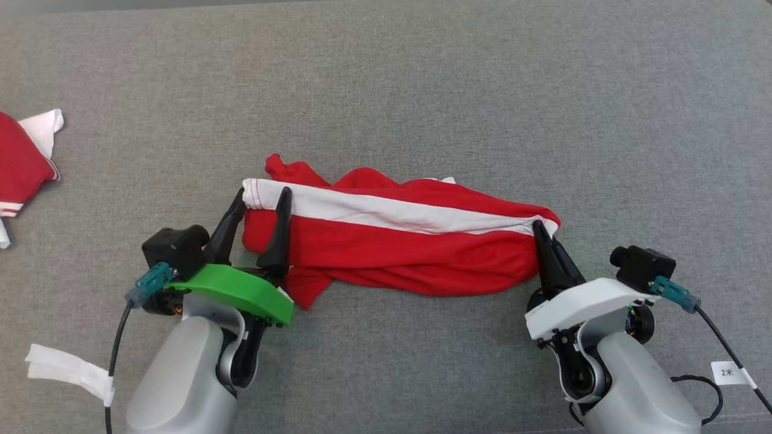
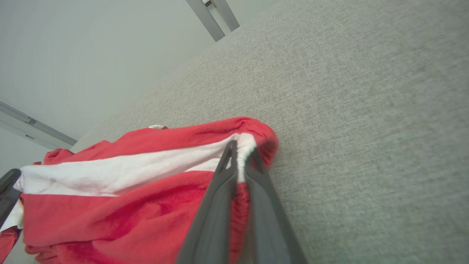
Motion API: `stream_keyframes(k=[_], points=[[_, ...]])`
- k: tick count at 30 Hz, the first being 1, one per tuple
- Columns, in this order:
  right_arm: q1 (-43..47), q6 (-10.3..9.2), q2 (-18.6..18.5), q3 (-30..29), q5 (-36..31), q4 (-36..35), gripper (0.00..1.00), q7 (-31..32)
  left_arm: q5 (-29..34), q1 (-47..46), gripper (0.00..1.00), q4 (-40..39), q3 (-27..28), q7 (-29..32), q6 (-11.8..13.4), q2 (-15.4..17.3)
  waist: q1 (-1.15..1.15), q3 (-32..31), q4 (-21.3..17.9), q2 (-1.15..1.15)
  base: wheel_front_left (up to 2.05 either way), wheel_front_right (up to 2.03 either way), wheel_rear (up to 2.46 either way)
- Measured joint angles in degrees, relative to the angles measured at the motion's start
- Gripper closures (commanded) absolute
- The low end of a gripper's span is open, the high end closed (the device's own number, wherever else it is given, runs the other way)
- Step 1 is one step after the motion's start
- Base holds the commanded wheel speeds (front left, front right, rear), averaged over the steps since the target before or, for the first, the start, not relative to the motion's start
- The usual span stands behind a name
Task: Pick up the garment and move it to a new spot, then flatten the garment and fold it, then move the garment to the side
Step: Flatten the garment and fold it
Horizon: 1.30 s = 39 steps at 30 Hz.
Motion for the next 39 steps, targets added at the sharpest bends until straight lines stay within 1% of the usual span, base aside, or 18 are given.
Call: stream_keyframes(k=[7,8,9,10,11,12,13,14,15,17,21,22,23,24,25,26,32,39], points=[[0.24,0.0,0.0,-0.16,-0.64,0.03,1.0,0.0,-1.75,0.59,0.02,-1.21,-2.34,0.0,0.0,0.6,0.0,-0.69,0.26,0.0,0.0,0.0,0.0],[0.28,0.0,0.0,-0.15,-0.78,0.04,1.0,0.0,-1.75,0.59,0.27,-1.25,-2.44,0.0,0.0,0.69,0.0,-0.74,0.27,0.0,0.0,0.0,0.0],[0.3,0.0,0.0,-0.14,-0.83,0.05,1.0,0.0,-1.75,0.59,0.58,-1.22,-2.44,0.0,0.0,0.75,0.0,-0.77,0.24,0.0,0.0,0.0,0.0],[0.3,0.0,0.0,-0.1,-0.85,0.07,1.0,0.0,-1.75,0.59,0.62,-0.99,-2.42,0.0,0.0,0.82,0.0,-0.81,0.19,0.0,0.0,0.0,0.0],[0.3,0.0,0.0,0.02,-0.85,0.07,1.0,0.0,-1.75,0.6,0.57,-0.46,-2.31,0.0,0.0,0.88,0.0,-0.84,0.12,0.0,0.0,0.0,0.0],[0.3,0.0,0.0,0.16,-0.85,0.08,1.0,0.0,-1.75,0.6,0.45,-0.04,-2.19,0.0,0.0,0.9,0.0,-0.87,0.06,0.0,0.0,0.0,0.0],[0.3,0.0,0.0,0.37,-0.85,0.08,1.0,0.0,-1.75,0.6,0.22,0.6,-2.03,0.0,0.0,0.9,0.0,-0.89,-0.04,0.0,0.0,0.0,0.0],[0.3,0.0,0.0,0.56,-0.83,0.08,1.0,0.0,-1.74,0.59,0.13,1.26,-2.16,0.0,-0.01,0.94,0.0,-0.89,-0.15,0.0,0.0,0.0,0.0],[0.29,0.0,0.0,0.69,-0.83,0.05,1.0,0.0,-1.74,0.58,0.13,1.68,-2.16,0.0,0.0,0.92,0.0,-0.86,-0.26,0.0,0.0,0.0,0.0],[0.26,0.0,0.0,0.86,-0.82,0.01,1.0,0.0,-1.75,0.35,0.0,2.57,-2.18,0.0,0.0,0.97,0.0,-0.73,-0.46,0.0,0.0,0.0,0.0],[-0.02,0.0,0.0,1.04,-0.75,-0.1,1.0,0.0,-2.24,-0.59,0.0,3.91,-2.49,0.0,-0.01,1.12,0.0,-0.16,-0.84,0.0,0.0,0.0,0.0],[-0.05,0.0,0.0,1.05,-0.74,-0.18,1.0,0.0,-2.34,-0.9,0.14,4.05,-2.45,0.0,0.0,1.15,0.0,-0.01,-0.91,0.0,0.0,0.0,0.0],[-0.07,0.0,0.0,1.07,-0.73,-0.22,1.0,0.0,-2.34,-1.2,0.45,4.08,-2.43,0.0,0.0,1.2,0.0,0.11,-0.95,0.0,0.0,0.0,0.0],[-0.12,0.0,0.0,1.07,-0.73,-0.26,1.0,0.0,-2.34,-1.55,0.61,4.04,-2.32,0.0,0.0,1.22,0.0,0.25,-0.99,0.0,0.0,0.0,0.0],[-0.15,0.0,-0.01,1.07,-0.7,-0.31,1.0,0.0,-2.33,-1.81,0.83,3.85,-2.19,0.0,0.0,1.21,0.0,0.39,-1.02,0.0,0.0,0.0,0.0],[-0.18,0.0,-0.01,1.07,-0.68,-0.35,1.0,0.0,-2.27,-1.93,1.0,3.64,-2.16,0.0,0.0,1.22,0.0,0.48,-1.02,0.0,0.0,0.0,0.0],[-0.62,0.0,0.01,-0.58,-0.49,-2.07,1.0,0.0,-0.91,-2.54,1.0,1.59,-1.99,0.0,0.0,1.2,0.0,0.95,-0.59,0.0,0.0,0.0,0.0],[-3.88,0.0,0.02,-4.99,-2.52,-11.48,1.0,0.0,2.02,-4.82,1.0,-6.91,1.0,0.01,-0.01,1.78,0.0,0.07,0.89,0.0,0.0,0.0,0.0]])
